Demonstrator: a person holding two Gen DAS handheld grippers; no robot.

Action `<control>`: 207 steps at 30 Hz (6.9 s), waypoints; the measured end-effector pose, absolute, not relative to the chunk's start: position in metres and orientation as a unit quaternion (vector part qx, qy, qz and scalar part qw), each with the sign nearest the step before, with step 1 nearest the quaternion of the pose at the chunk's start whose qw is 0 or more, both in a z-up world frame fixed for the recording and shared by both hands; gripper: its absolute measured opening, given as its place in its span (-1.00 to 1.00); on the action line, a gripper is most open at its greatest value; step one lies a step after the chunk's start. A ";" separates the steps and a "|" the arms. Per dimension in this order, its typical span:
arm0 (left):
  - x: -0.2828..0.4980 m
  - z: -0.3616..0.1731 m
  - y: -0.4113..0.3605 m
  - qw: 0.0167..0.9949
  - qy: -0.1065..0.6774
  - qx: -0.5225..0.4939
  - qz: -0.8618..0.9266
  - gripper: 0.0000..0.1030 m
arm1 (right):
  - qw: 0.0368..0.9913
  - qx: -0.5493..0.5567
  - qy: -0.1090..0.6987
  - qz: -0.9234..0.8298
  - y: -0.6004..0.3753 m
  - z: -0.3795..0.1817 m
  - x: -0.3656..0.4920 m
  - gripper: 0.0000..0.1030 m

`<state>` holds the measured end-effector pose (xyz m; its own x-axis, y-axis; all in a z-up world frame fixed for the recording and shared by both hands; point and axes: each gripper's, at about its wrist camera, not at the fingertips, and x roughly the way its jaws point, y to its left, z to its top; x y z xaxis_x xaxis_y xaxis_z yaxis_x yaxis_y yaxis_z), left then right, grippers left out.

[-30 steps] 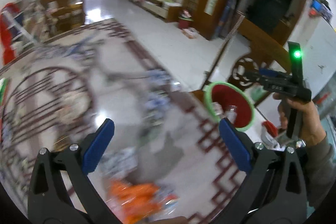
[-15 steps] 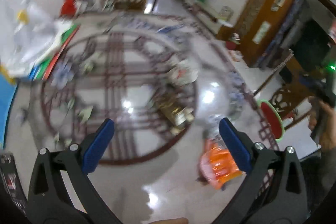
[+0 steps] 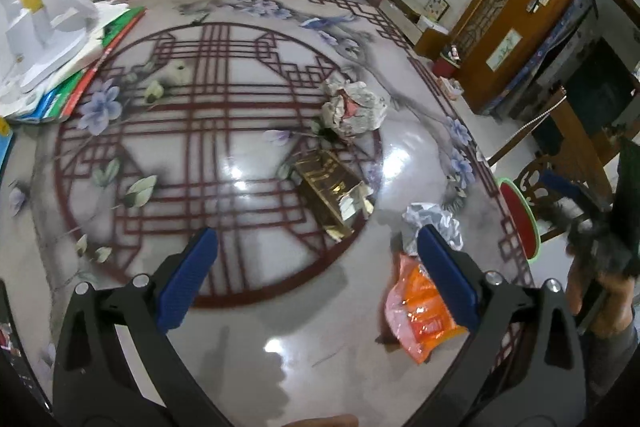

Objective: Collect trash
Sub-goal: 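Grasp the brown cigarette pack with the left tool while the right tool grasps crumpled grey paper, then carry the cigarette pack and crumpled paper over the red bucket, then open both tools to drop the pack and paper into the bucket, then move both tools back over the table toward the orange bag and newspaper ball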

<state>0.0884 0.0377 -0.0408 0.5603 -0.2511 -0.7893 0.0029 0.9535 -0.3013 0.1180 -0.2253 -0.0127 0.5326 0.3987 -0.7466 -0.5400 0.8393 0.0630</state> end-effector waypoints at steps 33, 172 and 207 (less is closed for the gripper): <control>0.183 -0.120 0.003 0.842 0.531 -0.094 -0.014 0.78 | 0.815 -0.201 0.436 0.324 -0.132 -0.095 0.137 0.74; 0.157 -0.021 -0.301 0.838 0.447 -0.016 -0.313 0.89 | 0.914 0.077 0.399 -0.004 -0.536 -0.003 0.175 0.85; 0.030 -0.078 -0.134 0.856 0.484 0.023 -0.179 0.89 | 0.877 -0.059 0.427 0.213 -0.255 -0.010 0.172 0.85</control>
<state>0.0301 -0.1341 -0.0776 0.4679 -0.2839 -0.8369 0.3279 0.9352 -0.1339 0.1720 -0.2553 -0.0095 0.5456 0.3227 -0.7734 -0.4229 0.9028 0.0783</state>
